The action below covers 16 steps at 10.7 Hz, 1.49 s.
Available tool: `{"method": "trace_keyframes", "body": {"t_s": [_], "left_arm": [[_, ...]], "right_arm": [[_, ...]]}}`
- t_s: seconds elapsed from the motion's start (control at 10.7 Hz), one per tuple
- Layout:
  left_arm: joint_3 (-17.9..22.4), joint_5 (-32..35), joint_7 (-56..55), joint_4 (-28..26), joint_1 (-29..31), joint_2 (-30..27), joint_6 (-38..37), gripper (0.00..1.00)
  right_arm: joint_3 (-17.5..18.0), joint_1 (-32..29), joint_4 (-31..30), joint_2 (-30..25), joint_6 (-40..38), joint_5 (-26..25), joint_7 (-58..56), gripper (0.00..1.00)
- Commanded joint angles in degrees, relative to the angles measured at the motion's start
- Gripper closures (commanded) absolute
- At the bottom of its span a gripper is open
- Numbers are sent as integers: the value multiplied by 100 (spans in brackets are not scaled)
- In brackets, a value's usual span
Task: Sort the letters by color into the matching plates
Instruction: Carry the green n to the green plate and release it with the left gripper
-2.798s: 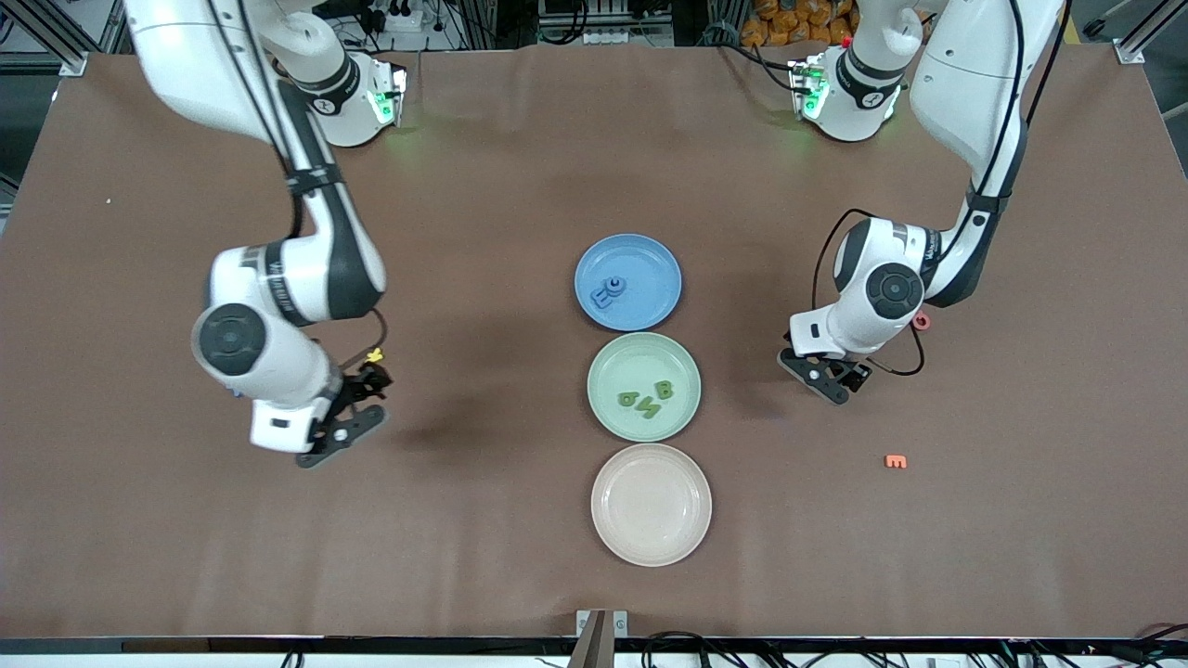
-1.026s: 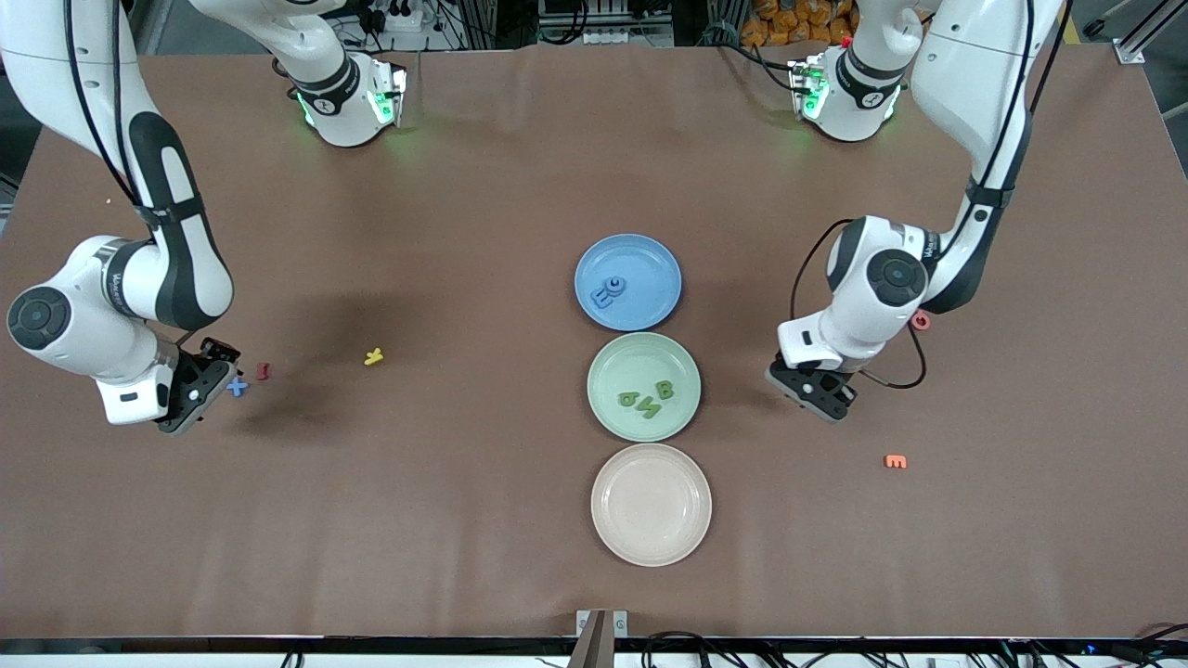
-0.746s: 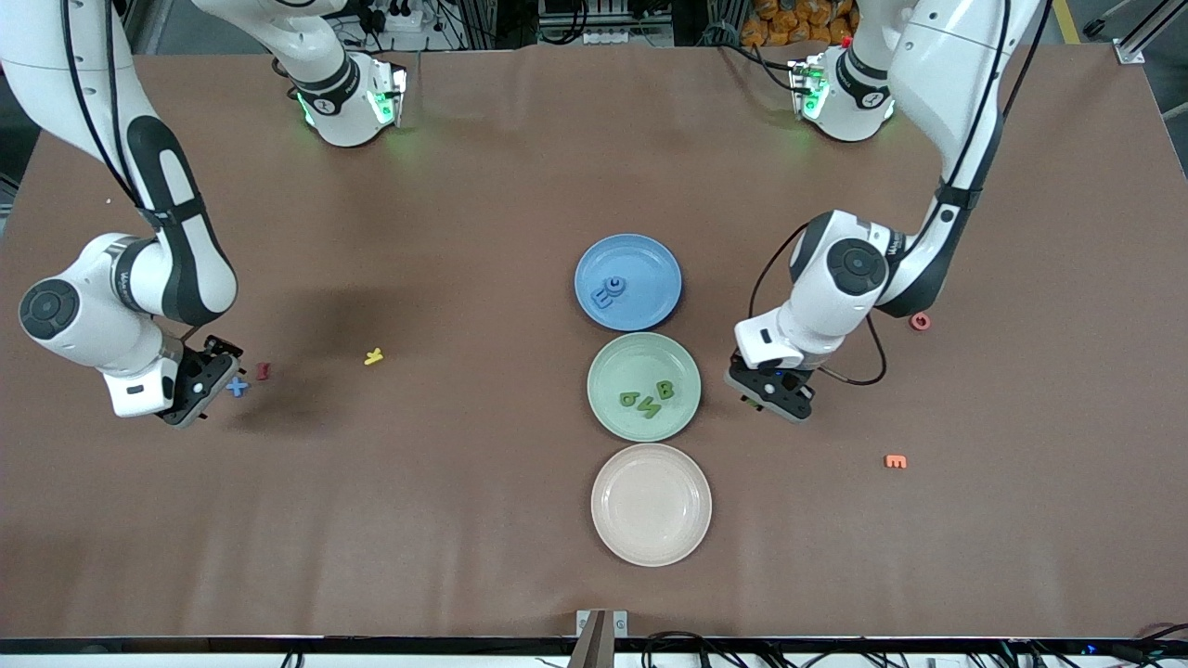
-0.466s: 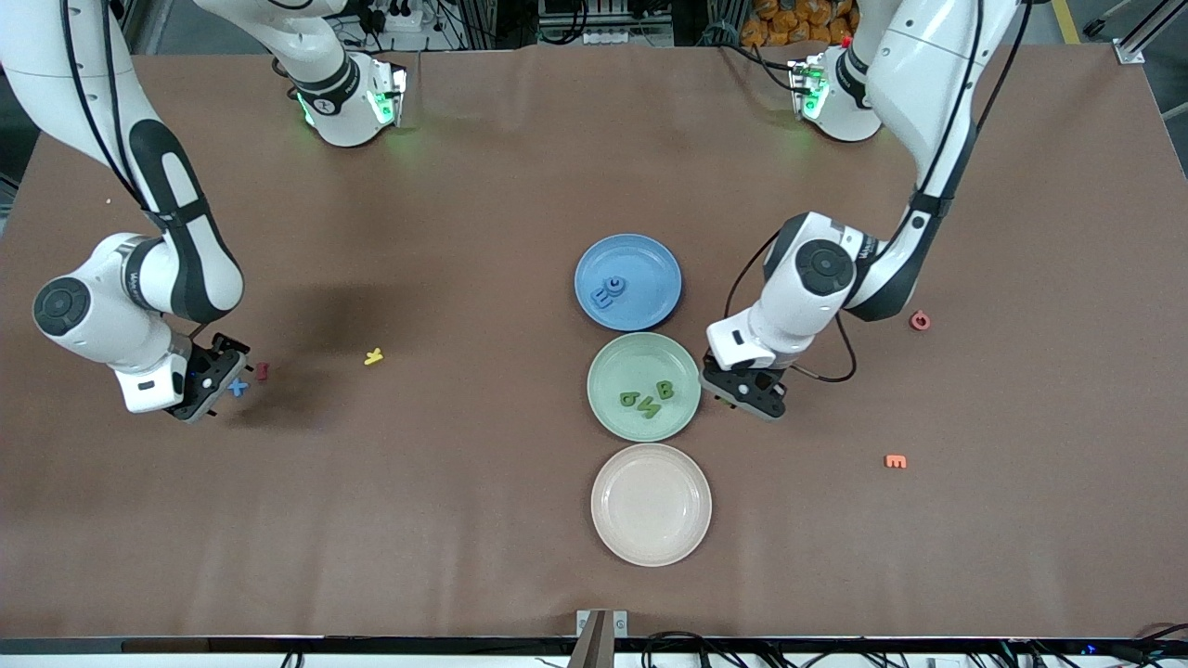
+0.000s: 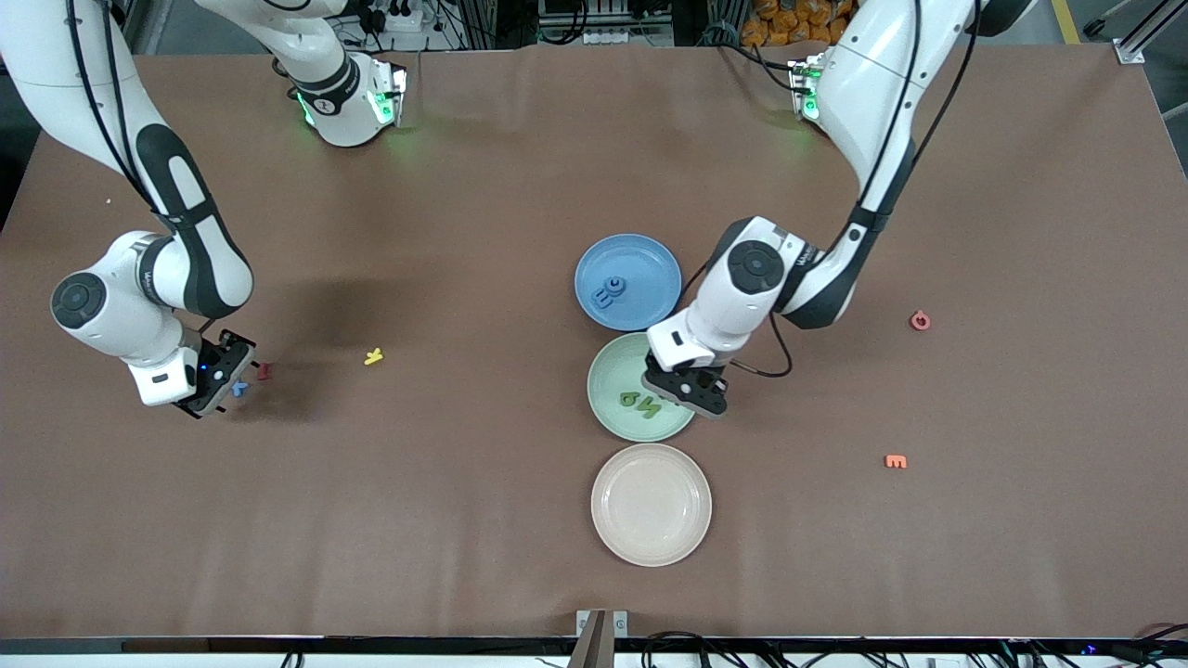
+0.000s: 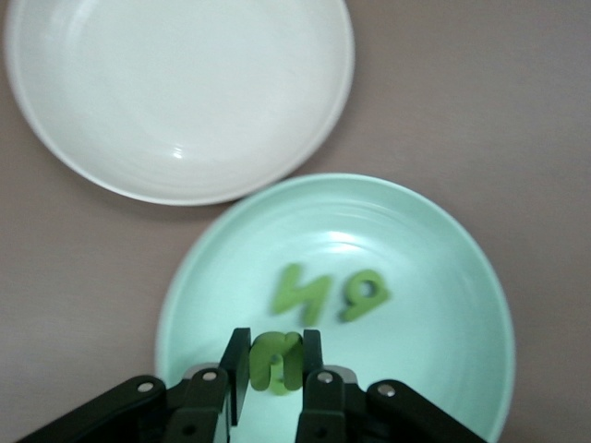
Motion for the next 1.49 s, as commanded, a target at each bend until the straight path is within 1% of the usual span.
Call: {"method": "trace_keyframes", "body": {"t_s": [0.0,0.19,0.28,0.37,0.47,0.56,0.75,1.03,1.4], "left_arm": [[78,3,-704,155,-354,154,-42,100],[86,12,-1205,147,-521,145,-85,99],[86,12,-1312,155,-530,119,-199,74],[95,12,-1313,155,-504,92,-252,26],[95,30,-1278,155,-460,40,-261,0],[147,21,-1286,147,-451,-48,-288,0],[279,21,-1269,208,-451,-302,-637,0],[420,21,-1251,489,-206,-934,-1962,0],[403,21,-1234,489,452,-1953,-3308,0]], "right_arm": [[198,-290,-76,-1,147,-36,-297,0],[207,-334,-76,113,295,-54,-306,0],[207,-343,-76,131,313,-71,-315,0],[207,-343,-76,131,314,-72,-315,0],[207,-360,-76,166,366,-72,-324,0],[207,-387,-76,192,427,-72,-359,0],[207,-405,-68,193,437,-72,-377,0],[233,-405,-68,219,463,-72,-377,0],[233,-413,-67,289,577,-72,-385,0]]}}
